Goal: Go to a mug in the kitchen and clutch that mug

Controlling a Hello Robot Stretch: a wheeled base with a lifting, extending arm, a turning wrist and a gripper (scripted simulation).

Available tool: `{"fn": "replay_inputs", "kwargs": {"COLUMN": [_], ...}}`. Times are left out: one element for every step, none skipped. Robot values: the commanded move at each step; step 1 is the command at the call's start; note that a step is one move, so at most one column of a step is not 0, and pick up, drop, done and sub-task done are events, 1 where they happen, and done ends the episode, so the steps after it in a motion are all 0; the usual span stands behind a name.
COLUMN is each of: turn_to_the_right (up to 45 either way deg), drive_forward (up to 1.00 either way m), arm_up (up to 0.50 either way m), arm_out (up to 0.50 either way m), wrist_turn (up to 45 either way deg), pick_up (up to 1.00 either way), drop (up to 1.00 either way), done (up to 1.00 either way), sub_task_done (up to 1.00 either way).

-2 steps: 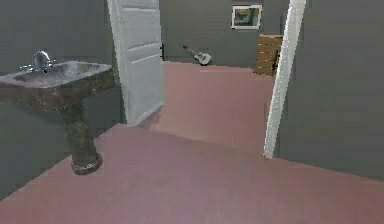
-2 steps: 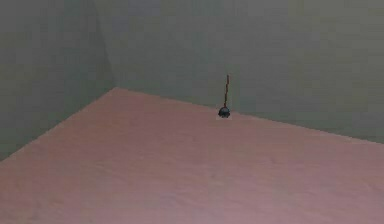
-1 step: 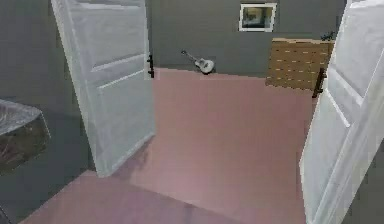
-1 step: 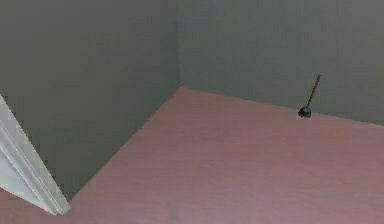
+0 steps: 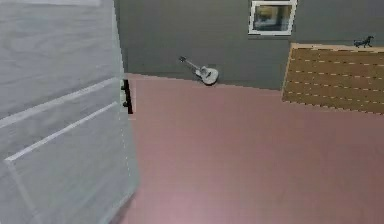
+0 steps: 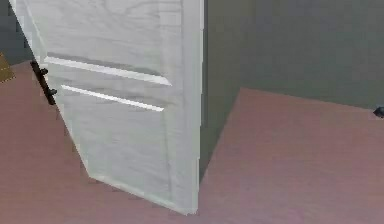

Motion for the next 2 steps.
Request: {"fn": "replay_inputs", "kwargs": {"turn_to_the_right": [45.0, 39.0], "drive_forward": [0.00, 0.00], "arm_up": [0.00, 0.00], "arm_out": [0.00, 0.00], "wrist_turn": [0.0, 0.0], "pick_up": [0.00, 0.00], "drop": [0.00, 0.00], "done": [0.00, 0.00], "sub_task_done": [0.00, 0.00]}}
